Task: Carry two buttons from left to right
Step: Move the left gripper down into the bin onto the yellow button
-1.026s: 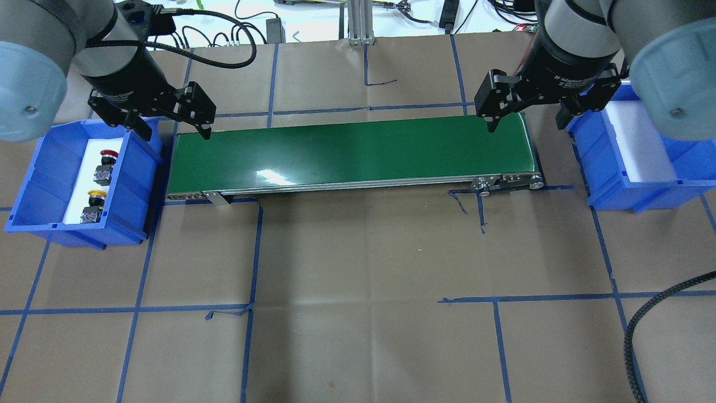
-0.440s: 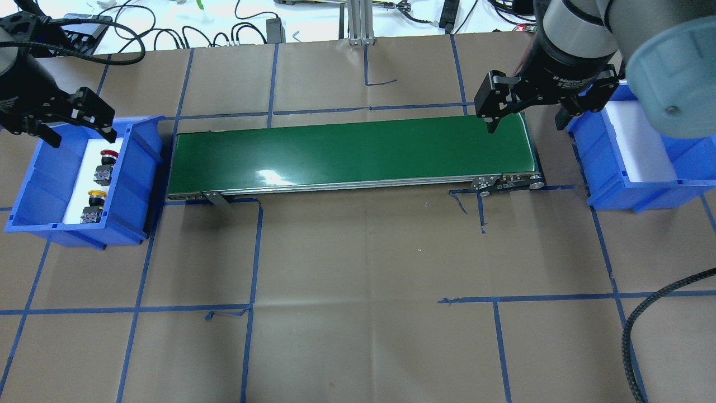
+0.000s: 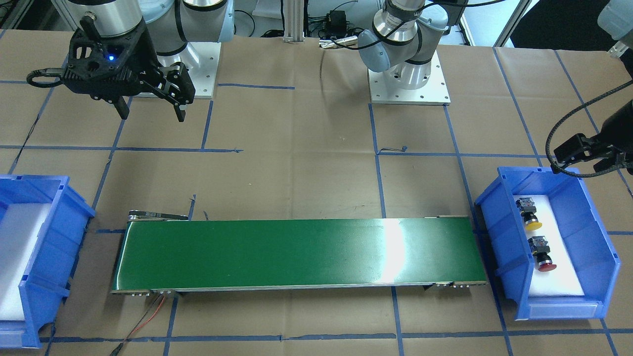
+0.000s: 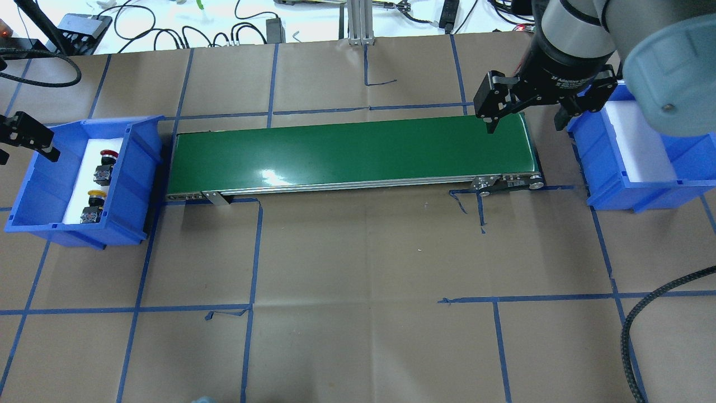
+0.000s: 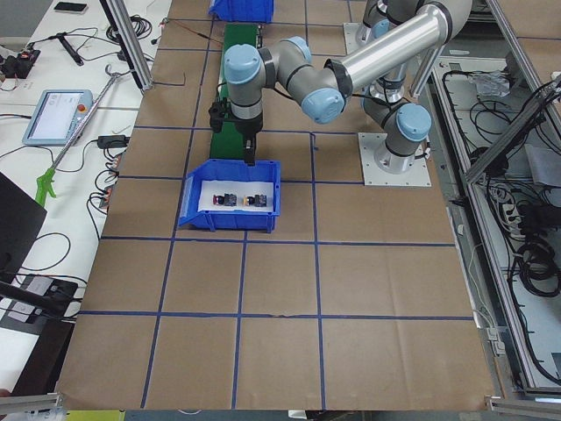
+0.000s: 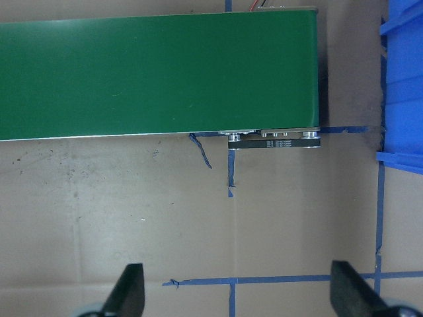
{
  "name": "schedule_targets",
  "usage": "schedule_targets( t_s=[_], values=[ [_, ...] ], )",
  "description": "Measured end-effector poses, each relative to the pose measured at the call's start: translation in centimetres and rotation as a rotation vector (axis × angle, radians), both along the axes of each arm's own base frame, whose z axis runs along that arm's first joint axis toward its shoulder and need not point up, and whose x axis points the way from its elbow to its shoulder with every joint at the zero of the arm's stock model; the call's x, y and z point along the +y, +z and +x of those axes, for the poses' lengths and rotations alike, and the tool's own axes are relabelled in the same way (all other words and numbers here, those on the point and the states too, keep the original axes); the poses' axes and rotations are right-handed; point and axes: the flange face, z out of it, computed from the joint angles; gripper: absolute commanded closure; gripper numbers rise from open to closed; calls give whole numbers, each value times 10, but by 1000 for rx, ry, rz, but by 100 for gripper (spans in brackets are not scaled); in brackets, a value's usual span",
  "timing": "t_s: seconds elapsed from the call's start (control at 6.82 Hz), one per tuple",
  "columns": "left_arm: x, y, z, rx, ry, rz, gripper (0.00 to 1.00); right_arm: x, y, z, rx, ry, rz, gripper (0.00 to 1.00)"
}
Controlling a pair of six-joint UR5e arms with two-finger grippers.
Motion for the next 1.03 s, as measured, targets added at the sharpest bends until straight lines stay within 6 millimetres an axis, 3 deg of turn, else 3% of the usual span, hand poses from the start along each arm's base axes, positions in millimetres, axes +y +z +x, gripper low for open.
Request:
schedule_targets(
  t_s=[0.15,0.44,0.73,1.03],
  values=[
    [0,-13,11,0,-12,-1,1,0,1,0,0,2,-1,0],
    [1,-46,13,-10,-23,-22,1,0,4,0,-1,5,-4,0],
    [12,-90,7,-19,-22,-42,1,0,4,0,-1,5,-3,0],
    [27,-130,18,-18,-16,-46,1,0,3,0,-1,5,0,0]
  ],
)
